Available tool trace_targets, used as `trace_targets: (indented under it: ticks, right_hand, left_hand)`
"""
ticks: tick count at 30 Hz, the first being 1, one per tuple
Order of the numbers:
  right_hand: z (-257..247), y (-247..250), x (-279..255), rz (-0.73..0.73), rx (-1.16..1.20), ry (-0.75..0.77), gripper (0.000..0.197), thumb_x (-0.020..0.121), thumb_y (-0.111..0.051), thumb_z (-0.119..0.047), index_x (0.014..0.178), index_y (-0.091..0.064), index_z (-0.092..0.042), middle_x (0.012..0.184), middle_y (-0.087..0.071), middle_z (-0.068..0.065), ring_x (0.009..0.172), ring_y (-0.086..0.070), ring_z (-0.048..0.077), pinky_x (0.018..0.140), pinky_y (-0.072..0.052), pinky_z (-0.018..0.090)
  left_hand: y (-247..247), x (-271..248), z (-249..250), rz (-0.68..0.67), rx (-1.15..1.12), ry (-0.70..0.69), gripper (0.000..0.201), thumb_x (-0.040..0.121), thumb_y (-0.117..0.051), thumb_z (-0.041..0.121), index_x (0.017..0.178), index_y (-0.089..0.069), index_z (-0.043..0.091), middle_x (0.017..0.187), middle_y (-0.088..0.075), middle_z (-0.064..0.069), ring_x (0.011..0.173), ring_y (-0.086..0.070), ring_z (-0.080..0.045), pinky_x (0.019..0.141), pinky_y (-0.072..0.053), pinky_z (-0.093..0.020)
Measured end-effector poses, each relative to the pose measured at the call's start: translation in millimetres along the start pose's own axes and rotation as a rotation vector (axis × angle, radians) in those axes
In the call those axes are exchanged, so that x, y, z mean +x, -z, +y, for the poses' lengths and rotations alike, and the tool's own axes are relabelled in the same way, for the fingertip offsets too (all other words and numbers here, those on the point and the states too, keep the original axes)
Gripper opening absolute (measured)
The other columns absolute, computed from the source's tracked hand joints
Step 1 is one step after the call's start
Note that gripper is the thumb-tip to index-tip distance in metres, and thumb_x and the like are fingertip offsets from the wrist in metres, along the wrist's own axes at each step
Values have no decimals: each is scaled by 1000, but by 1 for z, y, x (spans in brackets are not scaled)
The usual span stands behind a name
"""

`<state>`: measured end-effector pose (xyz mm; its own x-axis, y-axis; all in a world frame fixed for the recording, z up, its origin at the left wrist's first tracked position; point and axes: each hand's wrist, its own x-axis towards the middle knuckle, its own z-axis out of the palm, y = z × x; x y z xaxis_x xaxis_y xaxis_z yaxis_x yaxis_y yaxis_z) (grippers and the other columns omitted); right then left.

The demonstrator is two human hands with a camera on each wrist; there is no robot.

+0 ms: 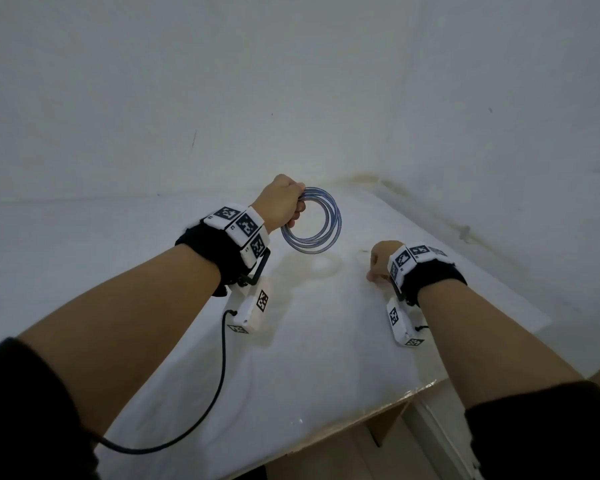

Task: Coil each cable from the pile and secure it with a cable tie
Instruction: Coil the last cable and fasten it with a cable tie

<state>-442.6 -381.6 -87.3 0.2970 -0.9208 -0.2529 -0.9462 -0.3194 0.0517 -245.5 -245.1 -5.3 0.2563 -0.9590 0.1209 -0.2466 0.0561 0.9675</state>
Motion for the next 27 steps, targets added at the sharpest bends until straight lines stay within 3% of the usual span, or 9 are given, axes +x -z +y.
trace_targets:
  ticks: [2, 4, 8, 13, 16, 20, 22, 24, 27]
  right_hand:
    - [10, -13, 37, -21, 3, 42, 16, 67, -77, -23, 64, -61, -22, 78, -68, -1, 70, -60, 21, 70, -53, 30]
    - [-2, -4, 27, 17, 25, 49, 10, 68, -73, -25, 69, -63, -24, 101, -71, 3, 76, -64, 21, 70, -55, 31]
    - [-51, 33, -38, 285, 654, 178, 10, 93, -48, -8, 83, -51, -11, 78, -59, 8, 55, -60, 20, 54, -50, 26]
    - [-104, 63, -74, 540, 966, 499, 21, 89, -56, -8, 75, -52, -23, 69, -53, -3, 59, -46, 10, 60, -40, 19]
    - [-134, 72, -90, 510, 973, 661, 12, 87, -59, -7, 81, -58, -17, 72, -55, -1, 62, -46, 12, 63, -40, 20]
    - [-167, 68, -101, 396, 775, 781, 14, 85, -61, -4, 81, -62, -18, 76, -59, -4, 65, -47, 9, 63, -37, 9]
    - [-184, 64, -104, 363, 655, 798, 15, 84, -61, -3, 80, -64, -18, 79, -61, -2, 72, -51, 13, 69, -40, 14]
    - [-202, 62, -107, 391, 579, 808, 13, 85, -60, -2, 82, -67, -13, 84, -63, 5, 79, -54, 17, 73, -42, 22]
    - [-228, 65, -111, 530, 497, 831, 12, 86, -57, -2, 88, -68, -6, 87, -62, 10, 77, -49, 16, 70, -33, 20]
  left_hand:
    - [3, 2, -2, 24, 11, 4, 28, 98, -31, 14, 70, -35, 14, 57, -40, -1, 31, -31, -4, 47, -32, -22]
    - [7, 3, -3, 66, 33, 3, 27, 98, -33, 15, 71, -38, 13, 59, -44, -2, 34, -34, -6, 46, -34, -23]
    - [19, 2, -6, 177, 98, -4, 27, 97, -36, 15, 72, -43, 10, 60, -51, -3, 45, -37, -14, 46, -34, -24]
    - [51, -4, -16, 334, 188, 20, 22, 95, -38, 18, 87, -50, 2, 60, -58, -1, 49, -42, -16, 56, -39, -27]
    - [80, -13, -19, 458, 203, 52, 19, 94, -38, 17, 86, -49, 3, 62, -57, -1, 53, -44, -16, 64, -39, -29]
    - [120, -28, -23, 611, 165, 86, 21, 93, -41, 19, 72, -40, 14, 70, -48, -3, 73, -48, -26, 72, -40, -34]
    - [137, -38, -24, 641, 134, 79, 21, 92, -42, 20, 72, -38, 16, 70, -45, -2, 76, -47, -26, 72, -39, -35]
    - [152, -50, -25, 649, 109, 51, 24, 91, -45, 20, 68, -37, 18, 68, -44, -2, 74, -45, -25, 70, -38, -35]
    - [167, -64, -28, 623, 115, 36, 25, 89, -49, 19, 65, -39, 17, 64, -45, -3, 66, -46, -25, 66, -39, -34]
